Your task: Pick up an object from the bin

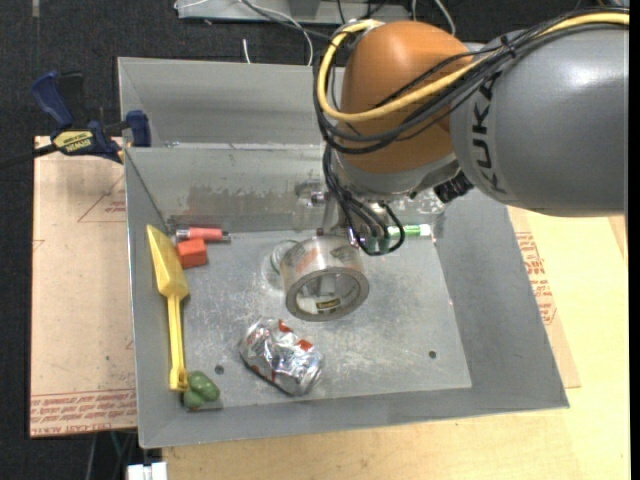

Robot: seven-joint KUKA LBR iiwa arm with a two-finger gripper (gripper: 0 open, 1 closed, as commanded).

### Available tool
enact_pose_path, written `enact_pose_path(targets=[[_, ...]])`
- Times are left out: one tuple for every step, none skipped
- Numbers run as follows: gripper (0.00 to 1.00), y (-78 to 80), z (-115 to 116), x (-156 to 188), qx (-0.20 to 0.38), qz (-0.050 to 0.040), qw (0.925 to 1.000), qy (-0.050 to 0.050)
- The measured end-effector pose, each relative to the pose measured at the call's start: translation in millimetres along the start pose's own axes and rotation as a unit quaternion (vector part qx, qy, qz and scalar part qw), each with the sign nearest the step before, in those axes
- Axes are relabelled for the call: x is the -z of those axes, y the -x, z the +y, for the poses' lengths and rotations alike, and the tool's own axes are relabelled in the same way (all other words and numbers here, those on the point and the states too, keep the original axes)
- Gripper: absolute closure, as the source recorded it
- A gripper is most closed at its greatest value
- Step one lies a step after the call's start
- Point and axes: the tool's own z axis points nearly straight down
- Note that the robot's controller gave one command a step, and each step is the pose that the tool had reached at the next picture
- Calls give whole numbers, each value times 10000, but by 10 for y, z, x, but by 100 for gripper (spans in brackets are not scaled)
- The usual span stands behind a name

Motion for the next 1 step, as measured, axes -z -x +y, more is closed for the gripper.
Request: enact_pose_path(targets=[[0,0,0,0,0,0,10000,0]])
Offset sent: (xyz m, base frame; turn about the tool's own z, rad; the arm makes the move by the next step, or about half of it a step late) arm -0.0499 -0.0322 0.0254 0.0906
